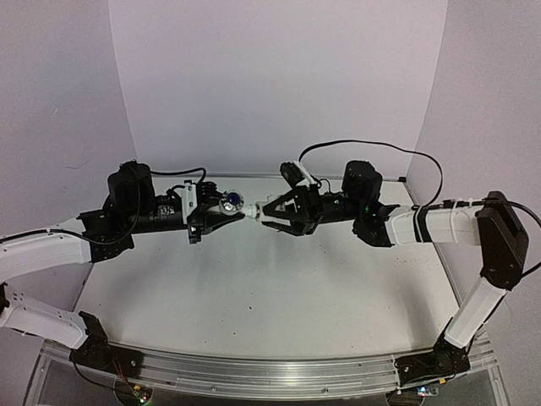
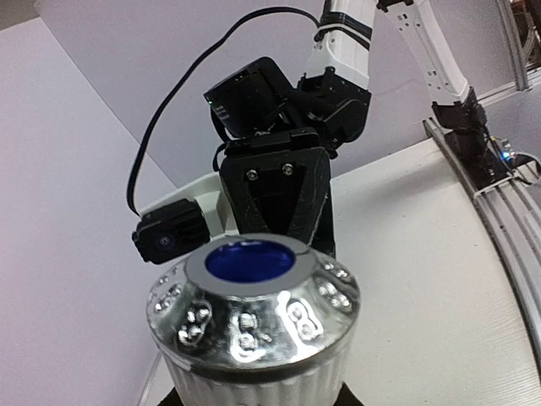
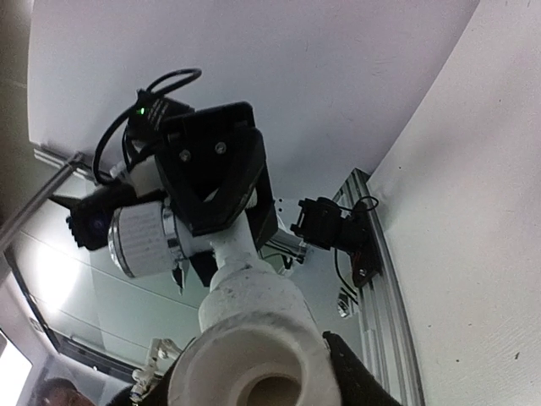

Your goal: Install the water faucets

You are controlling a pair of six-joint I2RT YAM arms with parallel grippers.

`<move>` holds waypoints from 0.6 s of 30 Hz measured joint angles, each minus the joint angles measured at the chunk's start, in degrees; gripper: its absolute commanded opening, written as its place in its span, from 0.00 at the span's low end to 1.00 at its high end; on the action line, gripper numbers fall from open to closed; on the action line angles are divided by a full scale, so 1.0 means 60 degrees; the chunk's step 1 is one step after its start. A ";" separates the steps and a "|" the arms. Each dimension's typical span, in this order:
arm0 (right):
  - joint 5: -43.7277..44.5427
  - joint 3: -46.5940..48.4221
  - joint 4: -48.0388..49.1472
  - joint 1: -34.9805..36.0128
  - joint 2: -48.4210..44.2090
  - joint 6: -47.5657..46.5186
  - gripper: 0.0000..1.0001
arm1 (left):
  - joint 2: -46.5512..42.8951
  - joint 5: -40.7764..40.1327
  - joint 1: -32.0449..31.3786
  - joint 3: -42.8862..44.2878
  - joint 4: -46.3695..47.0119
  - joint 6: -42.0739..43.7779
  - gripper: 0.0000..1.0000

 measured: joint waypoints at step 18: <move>0.2200 -0.0780 -0.2229 -0.0211 -0.1504 -0.5504 0.98 | -0.1038 -0.2033 -0.0084 -0.0484 -0.0444 -1.1551 0.00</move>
